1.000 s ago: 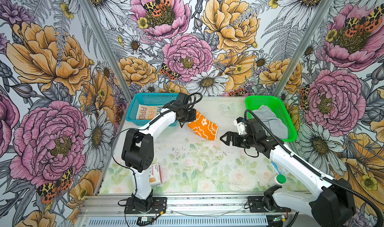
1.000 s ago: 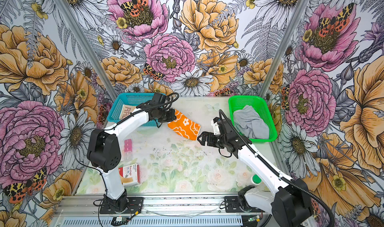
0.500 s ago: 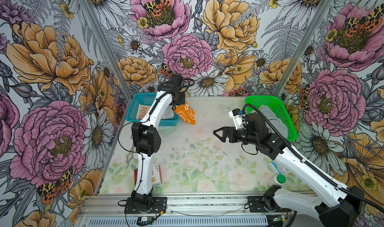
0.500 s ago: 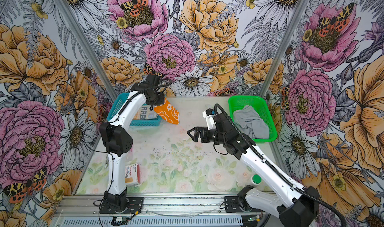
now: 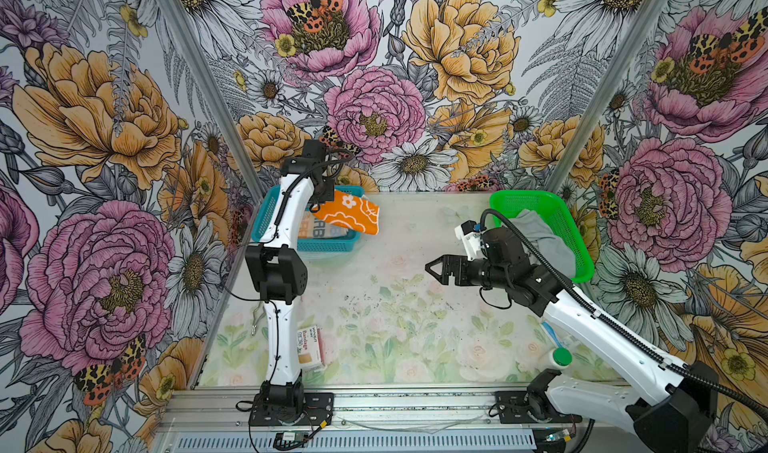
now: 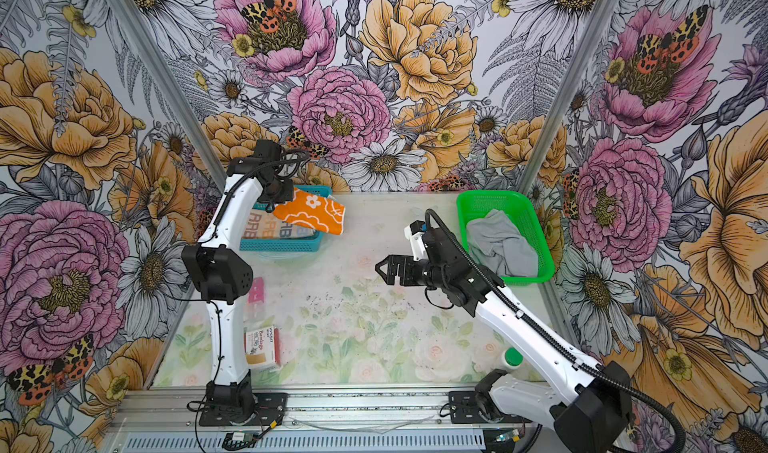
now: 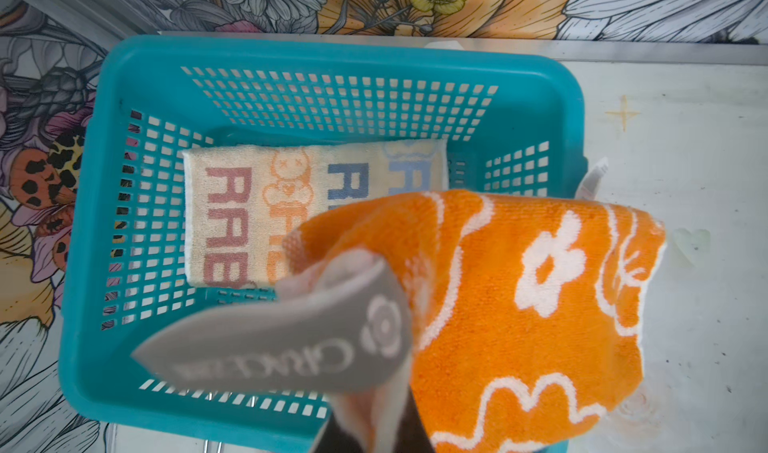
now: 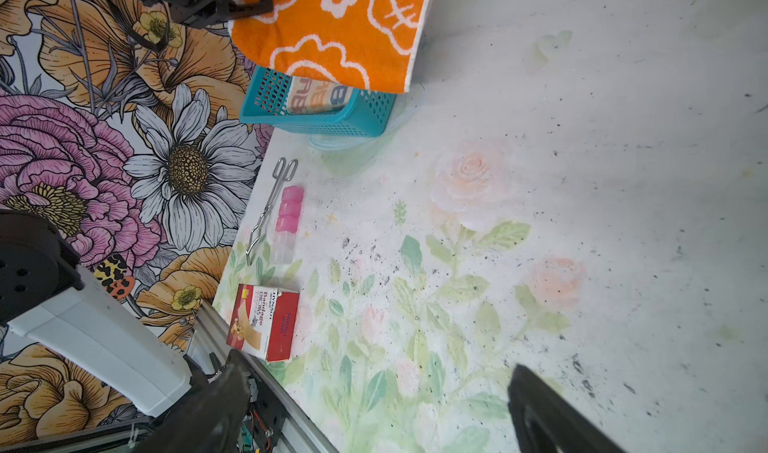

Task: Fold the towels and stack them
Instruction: 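Carry the orange towel to the teal basket with left gripper while right gripper opens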

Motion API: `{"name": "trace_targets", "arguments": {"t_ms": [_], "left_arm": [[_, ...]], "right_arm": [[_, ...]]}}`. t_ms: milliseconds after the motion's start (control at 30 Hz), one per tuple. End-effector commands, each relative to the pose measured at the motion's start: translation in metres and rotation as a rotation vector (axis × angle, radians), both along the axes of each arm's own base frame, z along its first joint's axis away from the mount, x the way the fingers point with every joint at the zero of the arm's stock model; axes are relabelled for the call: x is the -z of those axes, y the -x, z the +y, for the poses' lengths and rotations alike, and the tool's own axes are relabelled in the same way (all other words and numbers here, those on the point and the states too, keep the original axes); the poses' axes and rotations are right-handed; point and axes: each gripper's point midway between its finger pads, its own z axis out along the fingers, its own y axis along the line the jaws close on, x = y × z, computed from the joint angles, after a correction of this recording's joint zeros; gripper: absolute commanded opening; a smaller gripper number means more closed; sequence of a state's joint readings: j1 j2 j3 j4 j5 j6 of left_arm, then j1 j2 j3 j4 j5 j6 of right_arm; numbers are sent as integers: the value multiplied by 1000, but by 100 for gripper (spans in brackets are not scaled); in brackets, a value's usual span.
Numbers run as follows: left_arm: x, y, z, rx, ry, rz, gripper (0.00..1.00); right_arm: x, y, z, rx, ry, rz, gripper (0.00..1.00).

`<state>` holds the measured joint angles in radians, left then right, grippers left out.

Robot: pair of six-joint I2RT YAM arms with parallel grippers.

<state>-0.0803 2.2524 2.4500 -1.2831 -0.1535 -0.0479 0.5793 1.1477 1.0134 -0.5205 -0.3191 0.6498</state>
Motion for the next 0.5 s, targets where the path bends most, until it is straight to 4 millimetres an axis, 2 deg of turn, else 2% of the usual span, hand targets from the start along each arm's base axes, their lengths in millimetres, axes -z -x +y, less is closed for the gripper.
{"name": "trace_targets", "arguments": {"t_ms": [0,167,333,467], "left_arm": [[6,-6,25,-18,-23,8,0],[20,-19,40,-43,-17,12,0],[35,-34,40,-39,0,9,0],[43,-38,42,-47,1,15,0]], "right_arm": [[-7,-5,3,12,-8,-8,99],[-3,-6,5,11,-7,9,99],[0,-6,4,19,-3,16,99],[6,-6,5,21,2,33,99]]}}
